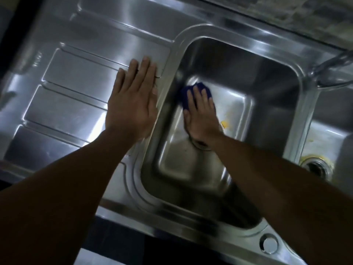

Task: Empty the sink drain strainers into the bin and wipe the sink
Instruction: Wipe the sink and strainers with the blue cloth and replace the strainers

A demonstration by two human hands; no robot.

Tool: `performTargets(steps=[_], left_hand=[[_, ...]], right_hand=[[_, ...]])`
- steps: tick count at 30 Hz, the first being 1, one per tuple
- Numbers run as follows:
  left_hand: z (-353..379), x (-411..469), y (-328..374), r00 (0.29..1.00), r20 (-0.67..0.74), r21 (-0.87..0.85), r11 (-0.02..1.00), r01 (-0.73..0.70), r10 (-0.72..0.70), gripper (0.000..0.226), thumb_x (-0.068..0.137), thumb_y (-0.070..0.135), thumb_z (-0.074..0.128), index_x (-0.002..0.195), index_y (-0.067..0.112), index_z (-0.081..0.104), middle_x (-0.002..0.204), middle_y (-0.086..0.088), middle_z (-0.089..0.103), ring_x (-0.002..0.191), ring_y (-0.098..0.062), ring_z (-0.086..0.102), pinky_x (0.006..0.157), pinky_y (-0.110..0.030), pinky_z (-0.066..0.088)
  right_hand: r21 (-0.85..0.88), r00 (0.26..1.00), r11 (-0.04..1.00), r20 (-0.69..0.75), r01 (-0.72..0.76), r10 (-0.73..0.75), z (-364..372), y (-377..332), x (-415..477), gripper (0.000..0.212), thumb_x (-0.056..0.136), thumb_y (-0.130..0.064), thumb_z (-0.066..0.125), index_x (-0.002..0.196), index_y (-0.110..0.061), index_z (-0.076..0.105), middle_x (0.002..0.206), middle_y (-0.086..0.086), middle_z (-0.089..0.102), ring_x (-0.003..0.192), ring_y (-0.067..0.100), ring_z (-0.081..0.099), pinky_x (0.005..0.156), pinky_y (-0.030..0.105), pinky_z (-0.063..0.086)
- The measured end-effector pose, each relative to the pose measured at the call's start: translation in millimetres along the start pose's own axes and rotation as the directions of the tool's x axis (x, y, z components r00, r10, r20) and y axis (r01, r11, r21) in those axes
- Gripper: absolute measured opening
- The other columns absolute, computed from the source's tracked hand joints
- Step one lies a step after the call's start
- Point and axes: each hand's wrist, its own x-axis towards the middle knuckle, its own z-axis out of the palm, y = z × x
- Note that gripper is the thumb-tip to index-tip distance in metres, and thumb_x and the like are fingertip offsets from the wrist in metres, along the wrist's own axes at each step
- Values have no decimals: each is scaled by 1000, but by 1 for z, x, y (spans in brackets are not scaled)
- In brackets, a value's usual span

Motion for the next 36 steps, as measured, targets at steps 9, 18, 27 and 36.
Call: performTargets(steps=[9,18,27,36], left_hand=[[0,-2,0,1000,-23,-3,1000,-8,7,55,108,34,19,160,16,18,169,-4,15,157,-23,8,128,-45,10],[3,-1,3,1000,-13,-16,1000,-1,1,56,108,34,18,160,13,16,169,-7,11,157,-22,3,128,-46,9],[3,0,-2,998,-38,-7,999,-41,40,56,108,32,19,160,10,19,168,-9,15,157,-22,7,128,-45,11],[1,0,0,996,-74,9,999,-51,51,56,108,32,22,159,9,23,167,-11,20,156,-26,13,127,-45,12]], right_hand=[[72,793,798,-81,-599,603,6,47,-53,69,102,-41,34,160,-7,16,168,17,12,155,34,12,126,50,9],[169,957,943,73,-288,280,-6,-13,35,65,105,-37,23,161,-15,-2,169,6,-12,156,32,-11,125,50,-6],[6,988,999,150,37,-37,-13,27,29,81,94,-42,40,162,-16,3,170,5,-4,157,30,-2,127,51,8],[-33,841,869,236,-493,486,-11,59,-60,82,96,-26,44,160,-8,-3,168,15,-12,155,40,-7,125,54,4]])
